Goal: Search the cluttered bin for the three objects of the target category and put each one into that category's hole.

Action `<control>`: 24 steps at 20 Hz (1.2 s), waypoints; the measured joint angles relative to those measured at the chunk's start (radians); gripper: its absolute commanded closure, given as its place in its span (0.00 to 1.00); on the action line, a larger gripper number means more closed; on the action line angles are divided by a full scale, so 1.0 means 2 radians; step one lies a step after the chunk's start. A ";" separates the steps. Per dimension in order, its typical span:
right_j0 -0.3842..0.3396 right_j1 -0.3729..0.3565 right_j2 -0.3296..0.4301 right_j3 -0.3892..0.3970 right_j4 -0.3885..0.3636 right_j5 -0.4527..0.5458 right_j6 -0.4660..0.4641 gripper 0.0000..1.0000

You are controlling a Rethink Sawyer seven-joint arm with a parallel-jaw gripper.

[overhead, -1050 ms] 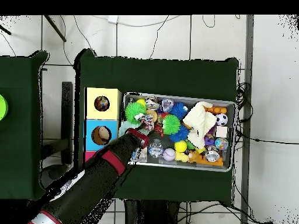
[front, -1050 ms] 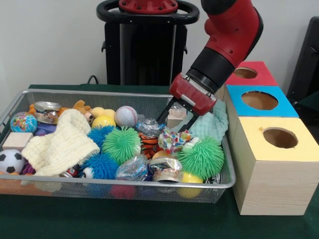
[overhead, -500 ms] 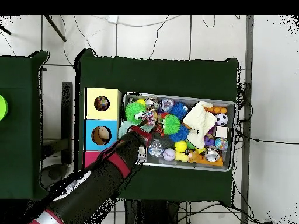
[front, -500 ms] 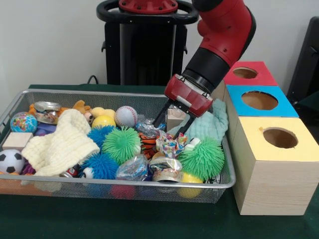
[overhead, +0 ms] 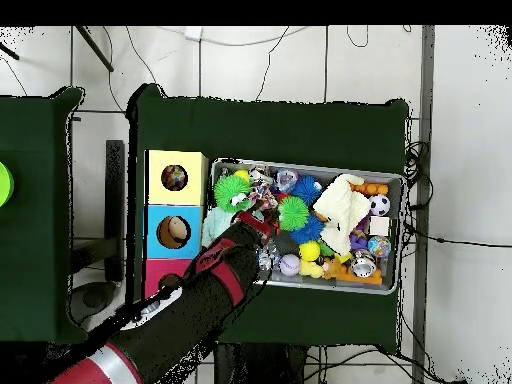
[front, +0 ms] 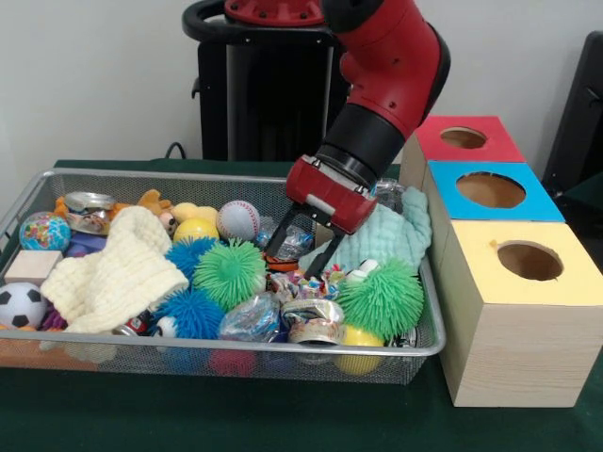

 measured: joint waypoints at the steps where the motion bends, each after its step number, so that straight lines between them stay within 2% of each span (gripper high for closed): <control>1: -0.008 0.002 0.000 0.000 0.005 -0.004 0.000 0.00; 5: -0.021 0.004 0.000 0.000 0.009 -0.010 0.000 0.00; 6: -0.026 0.004 0.000 0.000 0.011 -0.012 0.000 1.00; 24: -0.030 0.003 0.001 0.000 0.015 -0.014 0.000 1.00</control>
